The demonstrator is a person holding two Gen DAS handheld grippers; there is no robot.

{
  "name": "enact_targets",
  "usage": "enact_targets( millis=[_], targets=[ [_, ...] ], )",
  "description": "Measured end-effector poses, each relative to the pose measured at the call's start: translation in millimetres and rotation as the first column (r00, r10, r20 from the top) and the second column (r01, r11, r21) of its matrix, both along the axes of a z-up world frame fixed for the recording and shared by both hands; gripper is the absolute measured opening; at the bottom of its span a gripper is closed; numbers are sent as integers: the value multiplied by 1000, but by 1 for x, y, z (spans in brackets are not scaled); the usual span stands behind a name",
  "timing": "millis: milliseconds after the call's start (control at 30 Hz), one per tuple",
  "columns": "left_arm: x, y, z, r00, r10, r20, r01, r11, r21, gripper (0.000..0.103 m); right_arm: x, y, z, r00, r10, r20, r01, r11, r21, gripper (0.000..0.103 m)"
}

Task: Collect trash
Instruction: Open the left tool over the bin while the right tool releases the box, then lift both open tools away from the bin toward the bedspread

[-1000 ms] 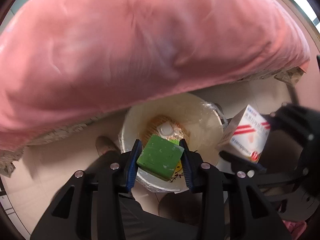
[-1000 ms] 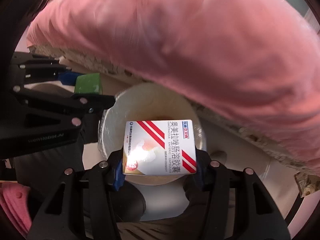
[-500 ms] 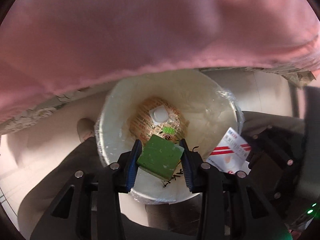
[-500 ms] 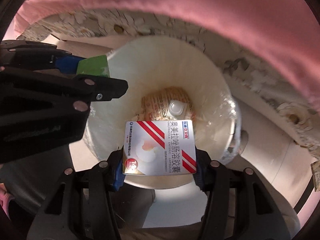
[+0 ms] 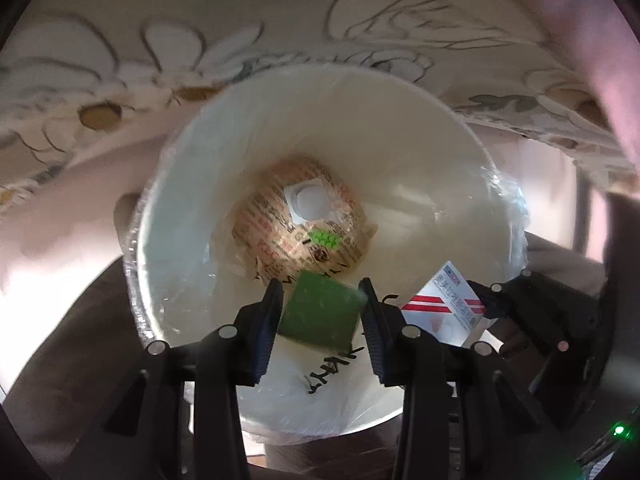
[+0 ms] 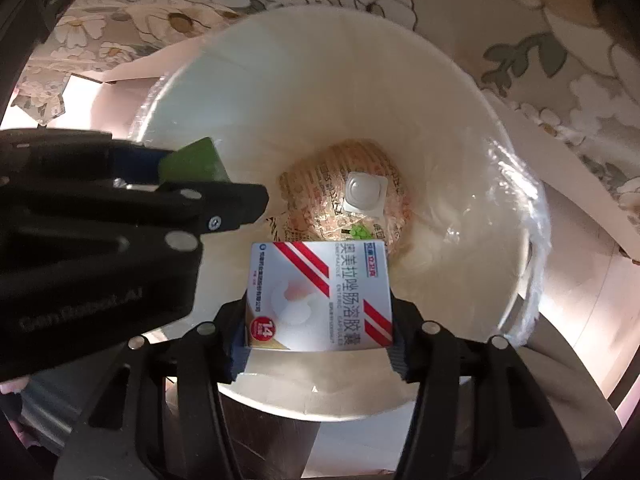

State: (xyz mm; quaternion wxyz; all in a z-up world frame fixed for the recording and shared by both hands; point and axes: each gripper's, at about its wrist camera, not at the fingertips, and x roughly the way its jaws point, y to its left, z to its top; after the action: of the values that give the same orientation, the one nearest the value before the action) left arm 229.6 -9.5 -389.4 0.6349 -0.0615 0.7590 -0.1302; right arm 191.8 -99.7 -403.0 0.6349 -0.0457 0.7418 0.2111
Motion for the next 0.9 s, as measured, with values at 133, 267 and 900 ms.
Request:
enact_targets(
  millis=[133, 267, 900],
  targets=[
    [4, 1, -3, 1000, -2, 6, 2, 1000, 19, 53, 1, -2, -6, 1000, -3, -9, 3, 1000, -12, 62],
    [4, -1, -5, 1000, -5, 8, 5, 1000, 20, 53, 3, -2, -10, 1000, 0, -5, 0, 1000, -15, 62],
    [-21, 2, 29, 997, -43, 64, 39, 997, 65, 53, -18, -11, 21, 998, 40, 54, -36, 997, -67, 62]
  ],
)
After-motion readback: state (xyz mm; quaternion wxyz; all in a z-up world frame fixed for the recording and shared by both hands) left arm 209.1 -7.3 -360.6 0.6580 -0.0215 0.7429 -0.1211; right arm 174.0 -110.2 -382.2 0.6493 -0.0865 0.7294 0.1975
